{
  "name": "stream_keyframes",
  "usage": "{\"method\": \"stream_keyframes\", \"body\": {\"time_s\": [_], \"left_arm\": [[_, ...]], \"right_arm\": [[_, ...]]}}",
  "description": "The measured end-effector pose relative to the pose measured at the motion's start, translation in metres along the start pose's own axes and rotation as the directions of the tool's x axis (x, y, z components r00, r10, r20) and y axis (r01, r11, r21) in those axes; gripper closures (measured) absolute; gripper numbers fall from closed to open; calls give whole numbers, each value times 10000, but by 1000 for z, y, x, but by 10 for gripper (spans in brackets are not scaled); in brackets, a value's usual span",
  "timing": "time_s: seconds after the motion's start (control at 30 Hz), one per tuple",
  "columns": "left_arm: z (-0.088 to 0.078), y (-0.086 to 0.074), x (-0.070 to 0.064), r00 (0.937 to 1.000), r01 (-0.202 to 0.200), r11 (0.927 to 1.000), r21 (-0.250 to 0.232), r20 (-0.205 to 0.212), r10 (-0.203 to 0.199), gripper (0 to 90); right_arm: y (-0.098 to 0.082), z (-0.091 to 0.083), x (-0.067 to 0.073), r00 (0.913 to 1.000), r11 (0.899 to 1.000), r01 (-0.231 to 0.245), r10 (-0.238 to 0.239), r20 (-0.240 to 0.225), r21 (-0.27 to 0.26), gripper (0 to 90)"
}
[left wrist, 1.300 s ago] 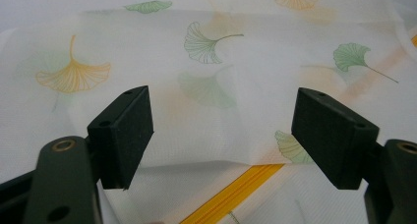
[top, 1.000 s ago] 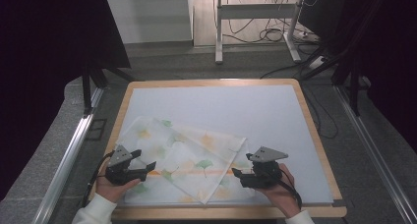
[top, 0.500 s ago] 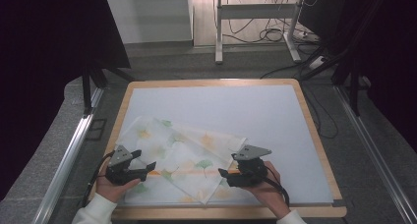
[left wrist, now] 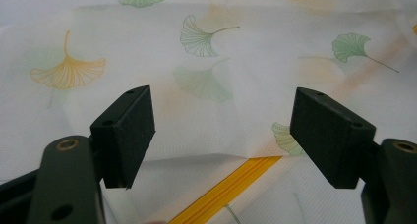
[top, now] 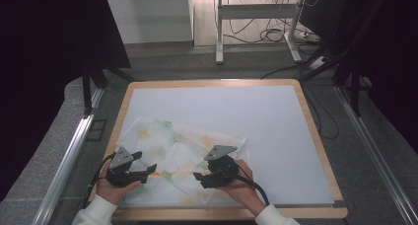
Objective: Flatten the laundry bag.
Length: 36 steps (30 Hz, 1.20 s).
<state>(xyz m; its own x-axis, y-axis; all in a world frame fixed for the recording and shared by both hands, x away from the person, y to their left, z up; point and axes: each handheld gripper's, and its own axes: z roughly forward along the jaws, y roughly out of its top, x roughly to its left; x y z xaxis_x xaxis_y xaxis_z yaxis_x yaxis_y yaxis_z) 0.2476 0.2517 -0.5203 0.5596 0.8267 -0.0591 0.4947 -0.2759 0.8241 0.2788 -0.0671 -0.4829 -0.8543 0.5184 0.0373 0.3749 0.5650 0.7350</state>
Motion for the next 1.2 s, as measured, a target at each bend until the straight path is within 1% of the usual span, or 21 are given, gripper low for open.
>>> {"method": "stream_keyframes", "body": {"time_s": [0.1, 0.13, 0.17, 0.2, 0.23, 0.3, 0.37, 0.4, 0.43, 0.47, 0.6, 0.63, 0.67, 0.83, 0.9, 0.93, 0.97, 1.0, 1.03, 1.13, 1.2], "left_arm": [[0, 0, 0, 10000, 3, 10000, -6, -8, -3, 245], [0, 0, 0, 10000, 7, 10000, -5, -15, -7, 244], [0, 0, 0, 10000, 8, 10000, 3, -24, -8, 244], [1, 0, 0, 10000, 22, 10000, 44, -25, -22, 244], [1, 0, 0, 10000, 22, 10000, 44, -25, -22, 244], [1, 0, 0, 10000, 19, 10000, 44, -26, -19, 244], [1, 0, 0, 10000, 31, 10000, 41, -20, -31, 242], [1, 0, 0, 10000, 2, 10000, 15, 20, -2, 241], [1, 0, 0, 10000, 2, 10000, 15, 20, -2, 240], [1, 0, 0, 10000, -27, 10000, -5, 66, 27, 239], [1, 0, 0, 10000, -50, 10000, -11, 79, 50, 239], [1, 0, 0, 10000, -50, 10000, -11, 79, 50, 239], [1, 0, 0, 10000, -63, 10000, -7, 77, 63, 239], [1, 0, 0, 9999, -79, 10000, 33, 81, 79, 239], [1, 0, 0, 9999, -96, 9999, 51, 75, 95, 239], [2, 0, 0, 9999, -96, 9999, 59, 70, 95, 239], [1, 0, 0, 9999, -95, 9999, 61, 67, 95, 239], [1, -1, 0, 9999, -112, 9999, 54, 90, 112, 239], [1, -1, 0, 9999, -112, 9999, 54, 90, 112, 237], [1, 0, 0, 9997, -136, 9999, -12, 201, 136, 236], [1, -1, 0, 9997, -141, 9999, 9, 183, 140, 235]], "right_arm": [[4, 5, 5, 9999, 9999, 103, -102, -119, 79, 306], [8, 11, 9, 9996, 9997, 167, -163, -220, 181, 297], [8, 11, 9, 9996, 9997, 167, -163, -220, 181, 297], [11, 17, 12, 9989, 9992, 288, -278, -367, 273, 291], [11, 17, 12, 9989, 9992, 288, -278, -367, 273, 291], [13, 22, 17, 9981, 9982, 392, -370, -493, 446, 286], [12, 28, 21, 9967, 9961, 506, -458, -669, 725, 283], [10, 33, 25, 9953, 9926, 660, -582, -773, 1022, 278], [10, 33, 25, 9953, 9926, 660, -582, -773, 1022, 278], [7, 37, 28, 9946, 9886, 774, -675, -793, 1294, 276], [2, 42, 31, 9943, 9831, 900, -795, -714, 1594, 279], [2, 42, 31, 9943, 9831, 900, -795, -714, 1594, 279], [0, 45, 32, 9939, 9793, 944, -825, -730, 1789, 282], [-2, 48, 35, 9925, 9754, 1083, -951, -766, 1922, 294], [-3, 49, 36, 9921, 9732, 1149, -1023, -723, 1993, 302], [-4, 51, 36, 9917, 9700, 1204, -1077, -707, 2112, 314], [-4, 51, 36, 9917, 9700, 1204, -1077, -707, 2112, 314], [-5, 53, 37, 9911, 9659, 1308, -1217, -540, 2234, 337], [-5, 53, 37, 9911, 9659, 1308, -1217, -540, 2234, 337], [-7, 54, 37, 9900, 9640, 1399, -1319, -502, 2262, 379], [-7, 53, 37, 9903, 9642, 1391, -1350, -336, 2259, 444]]}}
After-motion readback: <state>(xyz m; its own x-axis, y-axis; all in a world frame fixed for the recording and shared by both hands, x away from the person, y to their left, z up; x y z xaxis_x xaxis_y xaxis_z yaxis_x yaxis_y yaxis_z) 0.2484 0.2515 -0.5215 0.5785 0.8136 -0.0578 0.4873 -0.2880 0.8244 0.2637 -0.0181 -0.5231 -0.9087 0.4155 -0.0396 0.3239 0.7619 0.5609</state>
